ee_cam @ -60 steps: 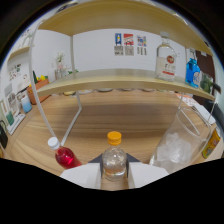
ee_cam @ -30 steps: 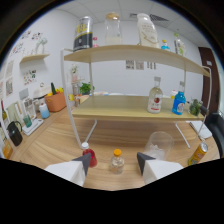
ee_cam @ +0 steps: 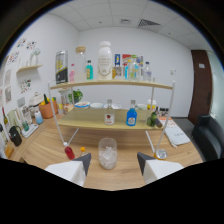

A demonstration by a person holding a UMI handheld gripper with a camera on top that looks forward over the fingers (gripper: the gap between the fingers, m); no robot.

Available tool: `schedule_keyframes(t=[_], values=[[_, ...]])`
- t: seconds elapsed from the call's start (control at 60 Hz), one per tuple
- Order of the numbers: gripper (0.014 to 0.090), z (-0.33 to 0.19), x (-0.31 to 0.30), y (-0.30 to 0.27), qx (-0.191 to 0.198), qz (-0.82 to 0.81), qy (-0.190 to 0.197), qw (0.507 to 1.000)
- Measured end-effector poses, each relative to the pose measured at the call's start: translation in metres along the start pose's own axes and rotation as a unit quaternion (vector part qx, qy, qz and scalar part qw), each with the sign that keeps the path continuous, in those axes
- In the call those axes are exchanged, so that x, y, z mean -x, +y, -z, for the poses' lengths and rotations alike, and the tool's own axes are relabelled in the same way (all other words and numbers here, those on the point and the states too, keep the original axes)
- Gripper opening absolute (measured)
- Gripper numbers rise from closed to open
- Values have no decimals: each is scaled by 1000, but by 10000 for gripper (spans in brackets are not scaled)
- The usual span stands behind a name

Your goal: Make me a cup of Vodka Sunrise.

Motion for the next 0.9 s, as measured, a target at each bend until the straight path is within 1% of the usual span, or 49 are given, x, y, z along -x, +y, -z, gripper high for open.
schedule_keyframes(t=[0.15,0.35,0.433,0.533,0.583,0.683,0.717,0.767,0.85,0.9], values=[[859,-6,-35,-79,-49,-8,13,999],[859,-41,-59,-190,-125,4,21,992],[856,-62,-66,-221,-141,8,25,990],[842,-89,-72,-237,-137,2,27,990],[806,-102,-74,-242,-132,-3,28,991],[663,-123,-79,-242,-115,-17,30,993],[610,-128,-80,-240,-110,-20,31,993],[508,-133,-80,-240,-107,-24,29,994],[379,-137,-75,-241,-108,-26,20,994],[374,-137,-78,-241,-108,-25,29,993]])
